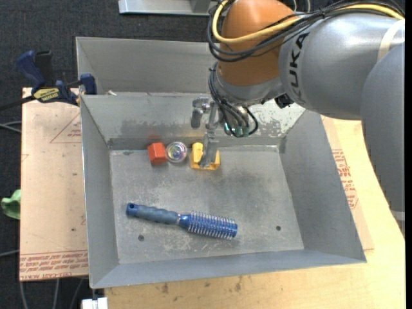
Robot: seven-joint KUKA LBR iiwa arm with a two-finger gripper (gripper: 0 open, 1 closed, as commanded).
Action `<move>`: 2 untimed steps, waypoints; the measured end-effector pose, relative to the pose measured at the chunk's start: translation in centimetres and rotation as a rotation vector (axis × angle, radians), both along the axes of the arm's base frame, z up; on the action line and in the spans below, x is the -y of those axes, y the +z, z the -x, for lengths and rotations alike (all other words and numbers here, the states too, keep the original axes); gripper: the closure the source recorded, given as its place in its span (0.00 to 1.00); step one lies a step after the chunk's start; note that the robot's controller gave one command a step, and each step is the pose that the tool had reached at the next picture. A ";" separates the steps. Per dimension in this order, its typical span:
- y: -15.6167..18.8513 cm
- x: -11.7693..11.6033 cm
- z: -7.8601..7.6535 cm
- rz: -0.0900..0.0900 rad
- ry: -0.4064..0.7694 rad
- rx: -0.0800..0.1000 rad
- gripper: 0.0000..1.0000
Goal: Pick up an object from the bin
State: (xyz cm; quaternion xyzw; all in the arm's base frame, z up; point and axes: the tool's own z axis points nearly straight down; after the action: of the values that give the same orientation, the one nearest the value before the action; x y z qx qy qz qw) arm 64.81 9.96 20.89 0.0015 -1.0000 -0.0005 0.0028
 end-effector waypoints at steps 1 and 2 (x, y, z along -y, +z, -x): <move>-7.9 5.2 5.5 0.003 0.002 -0.005 0.00; -13.9 -0.8 12.6 -0.002 0.040 0.006 0.00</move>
Offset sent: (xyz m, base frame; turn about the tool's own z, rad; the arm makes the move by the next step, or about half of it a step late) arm -0.0514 -0.0495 -0.0734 -0.0066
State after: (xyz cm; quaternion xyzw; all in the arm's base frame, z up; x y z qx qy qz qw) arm 52.22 10.77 7.01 0.0213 -0.9998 -0.0013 -0.0001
